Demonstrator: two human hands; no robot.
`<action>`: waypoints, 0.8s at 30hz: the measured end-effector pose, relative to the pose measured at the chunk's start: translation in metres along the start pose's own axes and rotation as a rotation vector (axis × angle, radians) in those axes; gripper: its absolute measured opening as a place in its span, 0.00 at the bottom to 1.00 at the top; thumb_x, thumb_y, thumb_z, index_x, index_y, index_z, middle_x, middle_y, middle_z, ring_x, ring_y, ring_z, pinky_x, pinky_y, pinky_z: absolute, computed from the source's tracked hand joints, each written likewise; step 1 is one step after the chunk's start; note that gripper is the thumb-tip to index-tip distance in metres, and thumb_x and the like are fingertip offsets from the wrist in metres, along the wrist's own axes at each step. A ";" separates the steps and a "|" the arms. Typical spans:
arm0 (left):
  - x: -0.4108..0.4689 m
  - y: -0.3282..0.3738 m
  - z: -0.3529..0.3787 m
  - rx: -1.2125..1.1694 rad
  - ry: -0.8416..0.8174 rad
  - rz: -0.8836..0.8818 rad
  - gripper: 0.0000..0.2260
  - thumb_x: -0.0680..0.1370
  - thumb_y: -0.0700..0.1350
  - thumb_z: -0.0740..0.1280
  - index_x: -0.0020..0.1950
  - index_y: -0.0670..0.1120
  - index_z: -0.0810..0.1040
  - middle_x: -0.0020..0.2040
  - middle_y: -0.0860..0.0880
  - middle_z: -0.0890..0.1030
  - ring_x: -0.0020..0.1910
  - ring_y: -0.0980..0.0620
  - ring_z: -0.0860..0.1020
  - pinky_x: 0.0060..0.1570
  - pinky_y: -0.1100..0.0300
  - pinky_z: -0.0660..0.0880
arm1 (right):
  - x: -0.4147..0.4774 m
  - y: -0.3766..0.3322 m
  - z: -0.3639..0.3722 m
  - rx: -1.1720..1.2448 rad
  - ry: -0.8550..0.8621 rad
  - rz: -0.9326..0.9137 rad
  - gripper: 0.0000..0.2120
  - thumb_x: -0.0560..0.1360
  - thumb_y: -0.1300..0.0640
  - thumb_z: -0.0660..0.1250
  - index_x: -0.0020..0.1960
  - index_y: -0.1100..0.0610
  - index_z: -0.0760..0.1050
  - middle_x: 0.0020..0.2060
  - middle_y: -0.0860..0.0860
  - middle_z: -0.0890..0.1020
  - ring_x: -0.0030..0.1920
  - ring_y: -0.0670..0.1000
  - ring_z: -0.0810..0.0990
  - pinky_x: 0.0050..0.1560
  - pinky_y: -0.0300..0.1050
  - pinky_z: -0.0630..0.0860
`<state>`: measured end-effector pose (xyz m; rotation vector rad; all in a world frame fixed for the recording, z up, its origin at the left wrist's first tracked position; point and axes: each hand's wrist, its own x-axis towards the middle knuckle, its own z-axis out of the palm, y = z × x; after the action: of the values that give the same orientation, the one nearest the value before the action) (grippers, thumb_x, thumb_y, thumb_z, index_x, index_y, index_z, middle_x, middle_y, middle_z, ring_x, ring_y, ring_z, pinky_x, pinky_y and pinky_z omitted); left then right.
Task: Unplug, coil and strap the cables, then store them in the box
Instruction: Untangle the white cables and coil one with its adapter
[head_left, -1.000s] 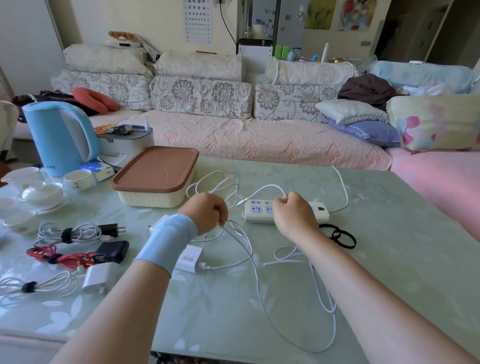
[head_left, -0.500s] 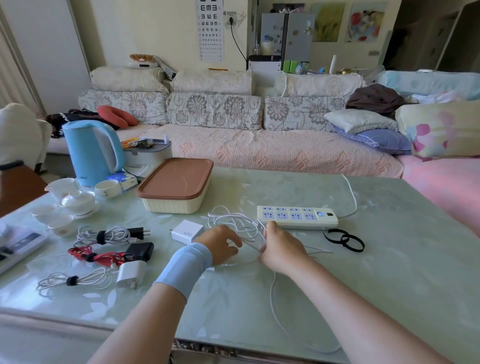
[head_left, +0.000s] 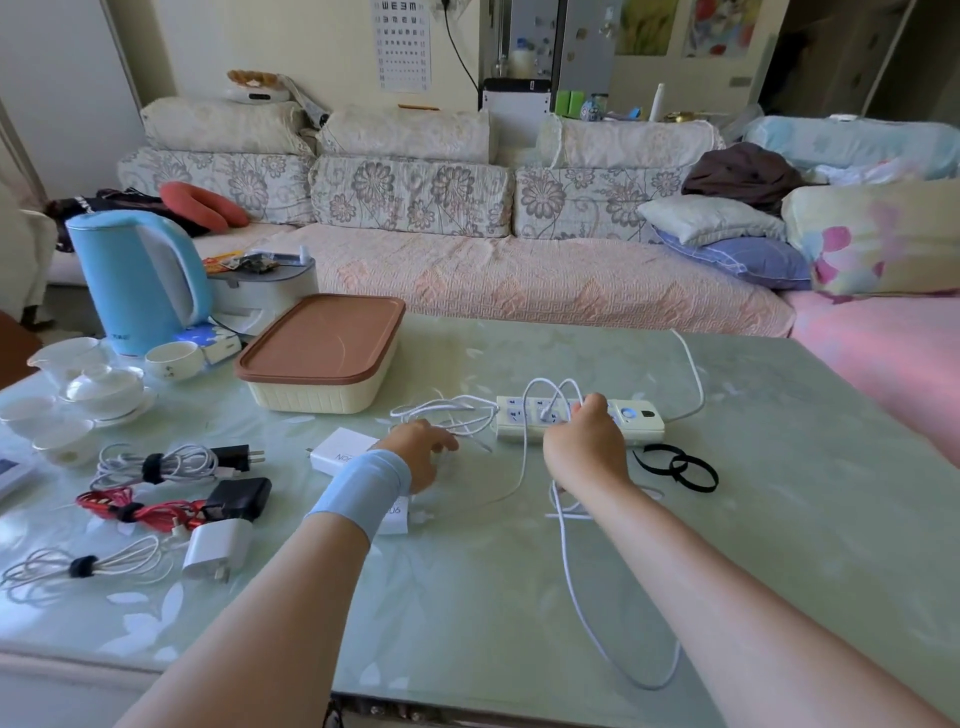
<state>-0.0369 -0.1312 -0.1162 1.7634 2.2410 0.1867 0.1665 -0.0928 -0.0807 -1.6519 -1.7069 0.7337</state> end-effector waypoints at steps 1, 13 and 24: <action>0.008 -0.002 0.001 -0.036 0.047 -0.014 0.26 0.75 0.34 0.62 0.70 0.54 0.71 0.64 0.49 0.74 0.60 0.48 0.75 0.63 0.55 0.72 | 0.003 0.001 0.001 0.022 -0.008 -0.004 0.11 0.77 0.61 0.57 0.59 0.59 0.67 0.60 0.55 0.77 0.57 0.61 0.78 0.53 0.56 0.78; 0.022 0.011 -0.014 0.136 0.048 -0.088 0.13 0.78 0.43 0.64 0.61 0.45 0.79 0.62 0.45 0.78 0.60 0.45 0.77 0.59 0.55 0.74 | 0.010 0.004 0.007 0.128 -0.178 0.008 0.11 0.75 0.46 0.55 0.43 0.53 0.65 0.39 0.51 0.76 0.44 0.61 0.81 0.49 0.57 0.80; -0.066 0.019 -0.020 0.234 -0.264 0.000 0.15 0.73 0.48 0.73 0.60 0.54 0.81 0.60 0.55 0.79 0.58 0.51 0.78 0.59 0.61 0.73 | -0.016 -0.001 -0.021 0.362 -0.053 -0.235 0.15 0.82 0.60 0.55 0.45 0.50 0.77 0.33 0.48 0.73 0.29 0.52 0.73 0.26 0.41 0.73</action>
<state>-0.0114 -0.1889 -0.0831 1.7798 2.1396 -0.3039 0.1823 -0.1098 -0.0677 -1.1746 -1.6523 0.9142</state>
